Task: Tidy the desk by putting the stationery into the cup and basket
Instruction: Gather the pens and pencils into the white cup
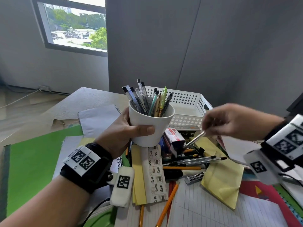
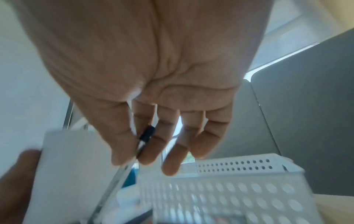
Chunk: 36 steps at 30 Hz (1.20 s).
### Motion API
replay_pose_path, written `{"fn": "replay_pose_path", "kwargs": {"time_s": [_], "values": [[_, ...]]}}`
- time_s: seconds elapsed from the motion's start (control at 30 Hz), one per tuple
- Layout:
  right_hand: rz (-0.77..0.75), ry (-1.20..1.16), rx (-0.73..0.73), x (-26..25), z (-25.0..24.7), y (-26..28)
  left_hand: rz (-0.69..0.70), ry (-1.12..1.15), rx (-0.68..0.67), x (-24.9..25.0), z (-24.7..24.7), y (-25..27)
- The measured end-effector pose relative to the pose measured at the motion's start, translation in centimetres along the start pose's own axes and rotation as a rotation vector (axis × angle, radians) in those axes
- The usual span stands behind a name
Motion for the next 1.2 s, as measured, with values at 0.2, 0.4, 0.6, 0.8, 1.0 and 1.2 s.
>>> {"fn": "replay_pose_path", "kwargs": {"time_s": [0.2,0.4,0.6,0.8,1.0,1.2], "values": [[-0.185,-0.483,0.744,-1.3,-8.5,1.2,0.004,0.002,-0.006,0.0,0.1,0.0],[-0.223,-0.652,0.831,-4.5,-8.5,0.4,0.004,0.005,-0.004,0.0,0.1,0.0],[-0.188,-0.418,0.553,-6.2,-4.9,-1.6,-0.001,-0.009,-0.022,0.0,0.1,-0.1],[-0.132,-0.167,0.515,-5.0,-4.1,-1.6,0.005,-0.034,-0.050,-0.1,0.3,-0.1],[0.035,-0.161,0.324,-1.5,-1.4,-1.1,0.005,-0.017,-0.037,-0.2,0.1,-0.2],[0.186,0.288,-0.437,0.5,5.1,0.5,0.007,-0.012,-0.040,-0.1,0.2,-0.1]]}}
Point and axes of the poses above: each hand's wrist, its own y-axis away from the middle knuckle, its own z-axis out of the palm, x = y × z, the point moved 5 cm from there along -y, towards the middle knuckle, and after that the axes turned 9 degrees about y, right-handed, at the moved point
